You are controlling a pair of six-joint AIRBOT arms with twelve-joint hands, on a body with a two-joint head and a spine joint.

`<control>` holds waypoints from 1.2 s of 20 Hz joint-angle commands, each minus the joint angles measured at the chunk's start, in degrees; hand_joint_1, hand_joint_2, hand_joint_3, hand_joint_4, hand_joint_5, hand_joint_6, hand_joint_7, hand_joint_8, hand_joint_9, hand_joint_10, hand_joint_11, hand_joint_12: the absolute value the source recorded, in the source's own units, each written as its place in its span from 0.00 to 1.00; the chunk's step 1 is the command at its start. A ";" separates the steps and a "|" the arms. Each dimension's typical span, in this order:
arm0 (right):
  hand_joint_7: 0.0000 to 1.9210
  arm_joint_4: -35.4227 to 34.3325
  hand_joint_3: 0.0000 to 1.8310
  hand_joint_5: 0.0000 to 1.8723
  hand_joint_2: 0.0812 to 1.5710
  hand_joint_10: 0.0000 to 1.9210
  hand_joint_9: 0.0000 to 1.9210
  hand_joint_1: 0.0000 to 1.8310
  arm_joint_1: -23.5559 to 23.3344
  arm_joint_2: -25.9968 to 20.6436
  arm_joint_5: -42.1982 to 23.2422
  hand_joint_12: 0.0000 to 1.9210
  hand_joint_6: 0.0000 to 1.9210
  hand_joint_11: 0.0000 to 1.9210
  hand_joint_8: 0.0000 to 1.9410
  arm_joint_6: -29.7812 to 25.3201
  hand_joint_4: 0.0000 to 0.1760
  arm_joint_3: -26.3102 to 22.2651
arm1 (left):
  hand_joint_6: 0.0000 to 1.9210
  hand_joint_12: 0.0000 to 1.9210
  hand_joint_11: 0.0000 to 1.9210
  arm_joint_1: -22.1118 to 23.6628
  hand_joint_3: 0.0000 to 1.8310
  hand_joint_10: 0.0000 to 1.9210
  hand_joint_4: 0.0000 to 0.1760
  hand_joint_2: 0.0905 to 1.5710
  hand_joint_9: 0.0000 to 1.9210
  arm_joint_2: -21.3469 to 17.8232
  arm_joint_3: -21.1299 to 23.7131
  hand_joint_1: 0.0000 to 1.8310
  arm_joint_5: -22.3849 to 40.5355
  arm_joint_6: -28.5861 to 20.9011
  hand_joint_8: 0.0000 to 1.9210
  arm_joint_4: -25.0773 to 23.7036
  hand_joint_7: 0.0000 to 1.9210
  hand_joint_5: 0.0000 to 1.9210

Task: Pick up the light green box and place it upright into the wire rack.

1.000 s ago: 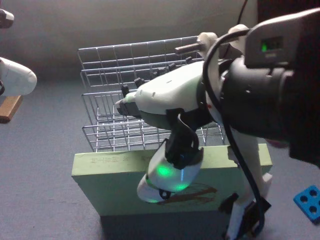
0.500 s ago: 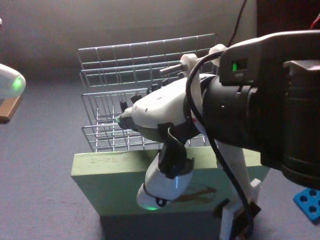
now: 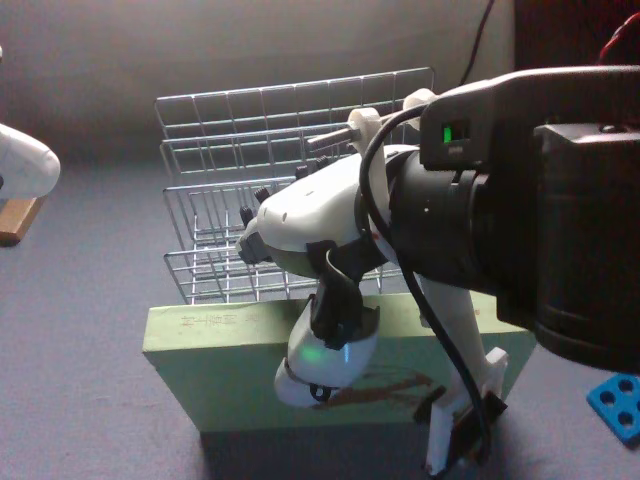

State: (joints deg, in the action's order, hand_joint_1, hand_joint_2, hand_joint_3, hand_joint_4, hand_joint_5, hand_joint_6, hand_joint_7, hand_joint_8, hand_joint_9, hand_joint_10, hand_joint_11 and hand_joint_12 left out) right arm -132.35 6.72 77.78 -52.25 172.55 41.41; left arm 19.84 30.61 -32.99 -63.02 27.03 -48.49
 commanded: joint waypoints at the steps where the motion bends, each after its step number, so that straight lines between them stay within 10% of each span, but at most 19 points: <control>1: 0.14 2.85 0.00 0.13 0.59 0.01 0.11 0.46 0.02 0.14 1.89 0.36 0.01 0.00 0.00 -0.11 0.00 -0.01 | 0.00 0.37 0.00 0.24 0.00 0.00 0.00 0.65 0.08 0.40 -0.30 0.10 2.19 -0.44 0.00 -4.26 0.10 0.09; 11: 0.46 3.75 0.00 0.40 0.67 0.06 0.44 0.58 2.10 -0.14 1.96 0.66 0.03 0.19 0.02 -0.11 0.00 0.02 | 0.00 0.38 0.00 0.06 0.00 0.00 0.00 0.65 0.09 0.58 -0.83 0.10 0.97 -1.84 0.00 -5.70 0.11 0.10; 12: 0.49 3.84 0.00 0.46 0.69 0.11 0.47 0.70 2.25 -0.15 1.96 0.69 0.03 0.23 0.43 -0.11 0.00 0.03 | 0.00 0.38 0.00 0.05 0.00 0.00 0.00 0.65 0.09 0.58 -0.79 0.10 0.97 -1.82 0.00 -5.70 0.11 0.10; 13: 0.51 3.92 0.00 0.42 0.72 0.25 0.45 0.67 2.37 -0.18 1.96 0.74 0.49 0.26 0.53 -0.11 0.00 0.03 | 0.00 0.38 0.00 0.05 0.00 0.00 0.00 0.65 0.09 0.58 -0.74 0.10 0.97 -1.71 0.00 -5.69 0.11 0.10; 14: 0.50 3.95 0.00 0.41 0.73 0.40 0.42 0.67 2.37 -0.22 1.96 0.77 0.58 0.29 0.59 -0.11 0.00 0.03 | 0.00 0.38 0.00 0.05 0.00 0.00 0.00 0.65 0.09 0.58 -0.73 0.10 0.97 -1.68 0.00 -5.69 0.11 0.10; 24: 0.53 3.91 0.00 0.47 0.71 0.61 0.41 0.67 0.41 -3.62 1.36 0.85 0.53 0.34 0.57 -0.10 0.00 -1.64 | 0.00 0.37 0.00 0.99 0.00 0.00 0.00 0.66 0.09 0.51 -0.85 0.09 1.56 1.58 0.00 -5.69 0.10 0.08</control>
State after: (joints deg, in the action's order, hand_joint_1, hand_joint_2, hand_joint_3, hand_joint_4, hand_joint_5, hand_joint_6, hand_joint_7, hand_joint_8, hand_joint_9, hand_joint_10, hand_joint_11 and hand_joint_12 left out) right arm -131.66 7.88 73.87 -52.86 172.59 39.83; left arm 20.08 31.09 -33.69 -64.84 28.42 -49.80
